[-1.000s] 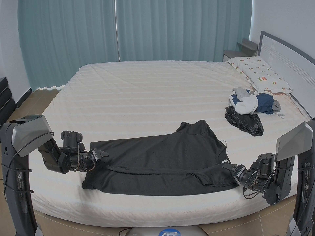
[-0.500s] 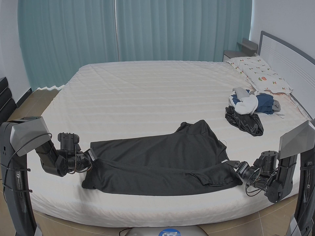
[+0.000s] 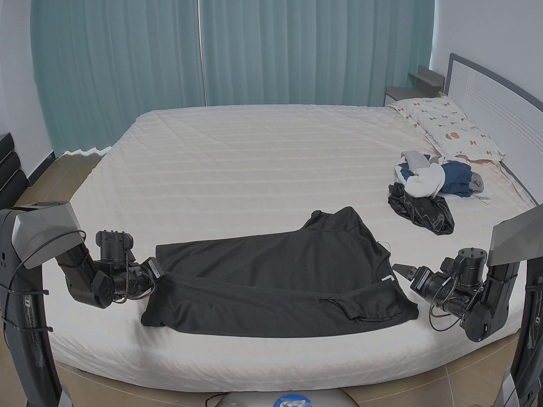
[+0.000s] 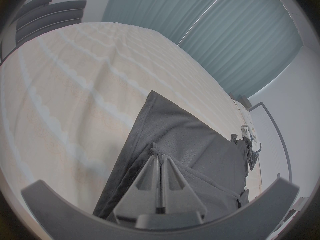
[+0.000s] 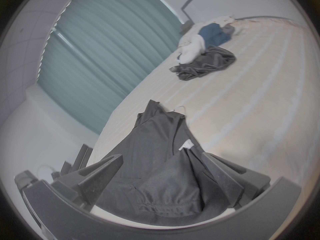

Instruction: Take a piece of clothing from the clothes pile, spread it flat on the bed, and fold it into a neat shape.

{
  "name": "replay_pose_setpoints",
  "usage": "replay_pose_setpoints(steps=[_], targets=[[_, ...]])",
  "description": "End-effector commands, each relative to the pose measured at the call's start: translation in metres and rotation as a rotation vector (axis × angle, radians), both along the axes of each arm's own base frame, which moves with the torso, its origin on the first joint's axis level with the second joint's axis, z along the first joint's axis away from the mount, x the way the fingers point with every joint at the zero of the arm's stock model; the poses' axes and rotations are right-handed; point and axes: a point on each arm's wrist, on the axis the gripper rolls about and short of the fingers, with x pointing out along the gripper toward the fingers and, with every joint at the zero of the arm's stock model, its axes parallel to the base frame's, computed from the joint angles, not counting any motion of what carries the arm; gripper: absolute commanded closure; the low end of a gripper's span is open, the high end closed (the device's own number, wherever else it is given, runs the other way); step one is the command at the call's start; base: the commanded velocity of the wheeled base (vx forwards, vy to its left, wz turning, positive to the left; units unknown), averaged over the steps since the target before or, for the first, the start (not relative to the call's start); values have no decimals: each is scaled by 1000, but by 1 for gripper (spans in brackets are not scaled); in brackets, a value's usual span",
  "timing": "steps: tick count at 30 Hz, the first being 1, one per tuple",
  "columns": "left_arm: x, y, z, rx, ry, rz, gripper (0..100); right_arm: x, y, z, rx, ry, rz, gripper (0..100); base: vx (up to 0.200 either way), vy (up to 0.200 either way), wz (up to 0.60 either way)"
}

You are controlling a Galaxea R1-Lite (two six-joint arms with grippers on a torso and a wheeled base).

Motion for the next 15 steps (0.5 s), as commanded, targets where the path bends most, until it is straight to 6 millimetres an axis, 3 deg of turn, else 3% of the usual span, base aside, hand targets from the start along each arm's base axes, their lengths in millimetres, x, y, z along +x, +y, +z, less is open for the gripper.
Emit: replay_pose_setpoints(steps=[1, 6, 7, 15], targets=[[-2, 0, -1, -2, 7, 1, 100, 14, 3, -7, -36, -39, 92, 0, 0, 0, 0], [-3, 0, -2, -3, 13, 1, 100, 19, 4, -14, -40, -22, 142, 0, 0, 0, 0], [-4, 0, -2, -3, 18, 1, 100, 36, 4, -29, -95, -7, 172, 0, 0, 0, 0], [-5, 0, -4, -3, 24, 1, 100, 60, -7, -43, -110, 3, 197, 0, 0, 0, 0]])
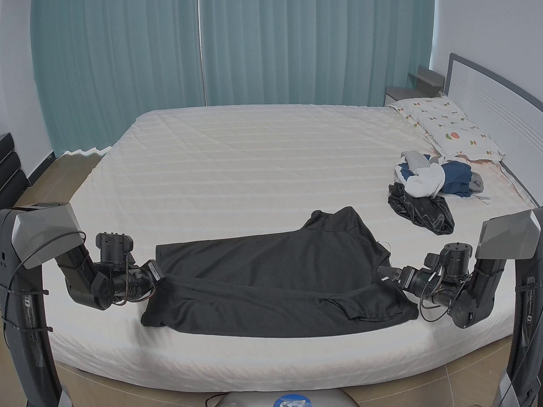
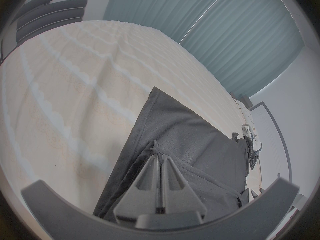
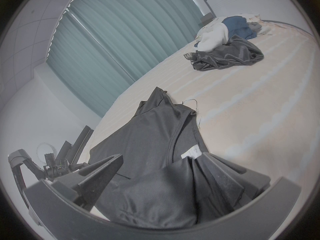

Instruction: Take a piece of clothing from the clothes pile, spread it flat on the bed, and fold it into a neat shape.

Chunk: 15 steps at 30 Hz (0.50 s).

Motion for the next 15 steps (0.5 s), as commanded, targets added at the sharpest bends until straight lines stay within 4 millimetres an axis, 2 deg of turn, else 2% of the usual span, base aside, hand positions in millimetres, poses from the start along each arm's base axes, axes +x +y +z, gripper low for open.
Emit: replay_pose_setpoints(steps=[1, 8, 15], targets=[[0, 0, -2, 0, 6, -1, 100, 19, -6, -21, -6, 14, 27, 0, 0, 0, 0], [-1, 0, -2, -1, 9, 0, 100, 23, -6, -36, -33, 26, 46, 0, 0, 0, 0], [-1, 0, -3, -1, 11, 0, 100, 26, -6, -36, -37, 15, 56, 0, 0, 0, 0]])
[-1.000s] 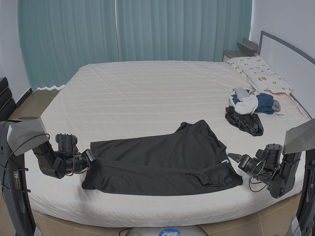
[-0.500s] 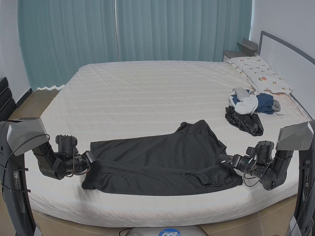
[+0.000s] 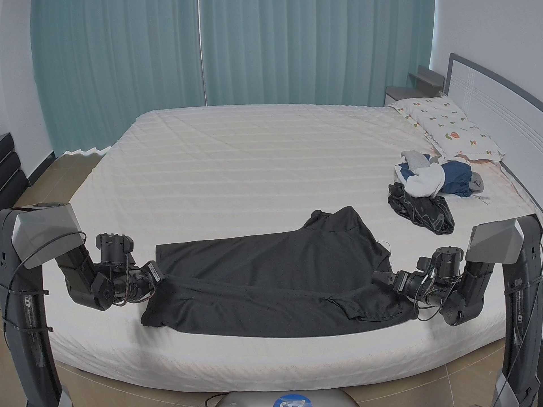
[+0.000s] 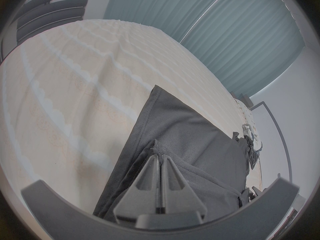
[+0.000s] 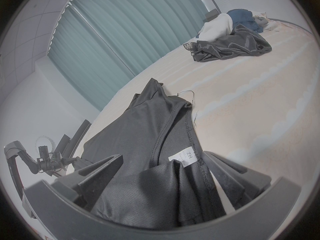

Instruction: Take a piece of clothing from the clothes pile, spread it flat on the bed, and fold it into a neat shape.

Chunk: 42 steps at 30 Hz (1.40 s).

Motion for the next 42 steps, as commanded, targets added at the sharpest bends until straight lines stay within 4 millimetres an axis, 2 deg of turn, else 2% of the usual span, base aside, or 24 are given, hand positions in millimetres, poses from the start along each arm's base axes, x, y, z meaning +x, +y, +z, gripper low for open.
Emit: replay_pose_setpoints(steps=[1, 2, 17, 25, 26, 32, 38, 42], targets=[[0, 0, -1, 0, 3, 1, 100, 0, 0, -3, 0, 6, 1, 0, 0, 0, 0], [0, 0, -1, -1, 4, 0, 100, 0, 0, -4, -1, 7, 1, 100, 0, 0, 0], [-4, -1, -1, 2, 8, -3, 100, 0, -13, 4, -13, -20, -29, 100, 0, 0, 0], [-4, -1, 0, 2, 7, -3, 100, -5, -14, -3, -14, 2, -32, 100, 0, 0, 0], [-4, -1, 0, 2, 7, -3, 100, -5, -14, -4, -13, 3, -32, 0, 0, 0, 0], [-3, -1, -1, 2, 8, -3, 100, 1, -15, 2, 1, -29, -40, 0, 0, 0, 0], [-3, -1, -2, 2, 11, -3, 100, 1, -20, 28, 19, -117, -29, 0, 0, 0, 0], [-3, 0, -2, 1, 12, 0, 100, -4, -12, 27, 44, -103, 42, 0, 0, 0, 0]])
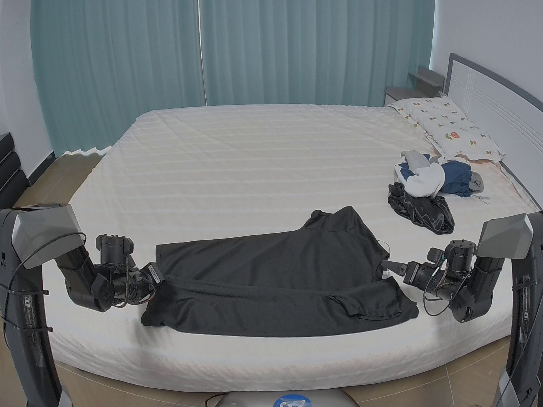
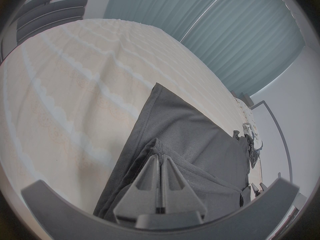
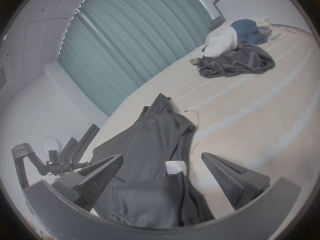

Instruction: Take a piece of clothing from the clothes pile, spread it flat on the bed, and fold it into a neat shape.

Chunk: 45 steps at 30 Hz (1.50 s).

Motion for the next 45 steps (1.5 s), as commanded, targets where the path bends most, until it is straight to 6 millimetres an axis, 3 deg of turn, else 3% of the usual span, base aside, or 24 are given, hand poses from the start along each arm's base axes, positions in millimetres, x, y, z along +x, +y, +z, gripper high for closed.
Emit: replay_pose_setpoints(steps=[1, 7, 22, 23, 45], targets=[[0, 0, -1, 0, 3, 1, 100, -3, 8, 6, 8, -10, 44, 0, 0, 0, 0], [0, 0, -2, -1, 5, 2, 100, 4, 18, -8, -5, -6, 82, 0, 0, 0, 0], [0, 0, -1, -1, 4, 2, 100, -7, 6, -29, -70, 11, 75, 0, 0, 0, 0], [0, 0, -2, -1, 5, 2, 100, -9, 6, -30, -70, 16, 76, 100, 0, 0, 0], [-1, 0, 1, 0, 2, 3, 100, -23, -4, -18, -81, -14, 47, 100, 0, 0, 0]])
